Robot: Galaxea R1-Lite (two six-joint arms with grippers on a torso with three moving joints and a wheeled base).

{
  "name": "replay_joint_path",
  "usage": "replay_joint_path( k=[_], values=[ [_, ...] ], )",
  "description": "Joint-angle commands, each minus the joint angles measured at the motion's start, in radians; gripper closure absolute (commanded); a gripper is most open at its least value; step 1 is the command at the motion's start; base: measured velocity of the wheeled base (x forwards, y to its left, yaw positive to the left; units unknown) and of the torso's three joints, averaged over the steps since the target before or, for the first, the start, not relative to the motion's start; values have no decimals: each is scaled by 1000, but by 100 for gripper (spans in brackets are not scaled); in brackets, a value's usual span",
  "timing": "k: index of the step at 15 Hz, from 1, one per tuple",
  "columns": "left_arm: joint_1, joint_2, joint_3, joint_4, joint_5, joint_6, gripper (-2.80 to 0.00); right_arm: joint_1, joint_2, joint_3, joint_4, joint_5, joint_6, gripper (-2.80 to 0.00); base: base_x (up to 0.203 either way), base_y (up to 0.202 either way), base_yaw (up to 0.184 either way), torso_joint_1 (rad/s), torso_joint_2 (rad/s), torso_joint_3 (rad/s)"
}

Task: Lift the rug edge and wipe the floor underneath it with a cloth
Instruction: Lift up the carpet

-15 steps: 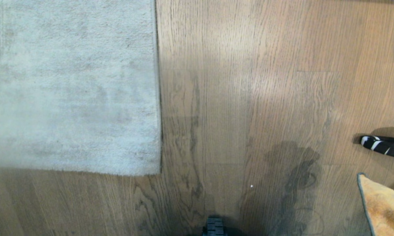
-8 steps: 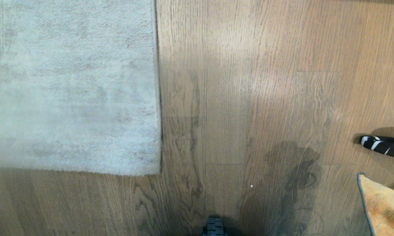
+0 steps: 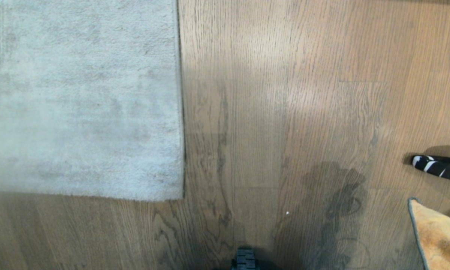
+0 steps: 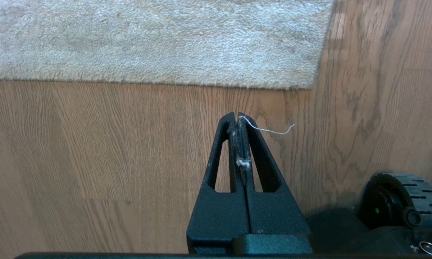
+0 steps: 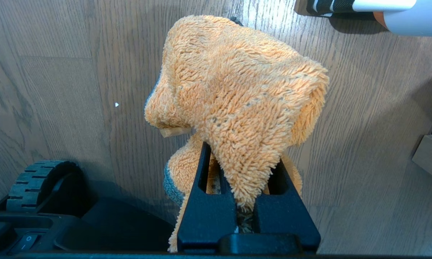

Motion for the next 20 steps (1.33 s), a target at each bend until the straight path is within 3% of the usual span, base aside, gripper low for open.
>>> replay_joint_path(
  k=[1, 5, 11, 15, 20],
  values=[
    [0, 0, 0, -1, 0, 0, 0, 0, 2, 0, 0, 0, 0, 0, 0, 0, 0, 0, 0, 0],
    [1, 17, -7, 27, 0, -2, 0, 0, 2, 0, 0, 0, 0, 0, 0, 0, 0, 0, 0, 0],
    [-15, 216, -82, 125, -26, -2, 0, 0, 2, 0, 0, 0, 0, 0, 0, 0, 0, 0, 0, 0],
    [-32, 456, -157, 124, -86, -2, 0, 0, 2, 0, 0, 0, 0, 0, 0, 0, 0, 0, 0, 0],
    [-54, 754, -281, 123, -213, -1, 0, 0, 2, 0, 0, 0, 0, 0, 0, 0, 0, 0, 0, 0]
  ],
)
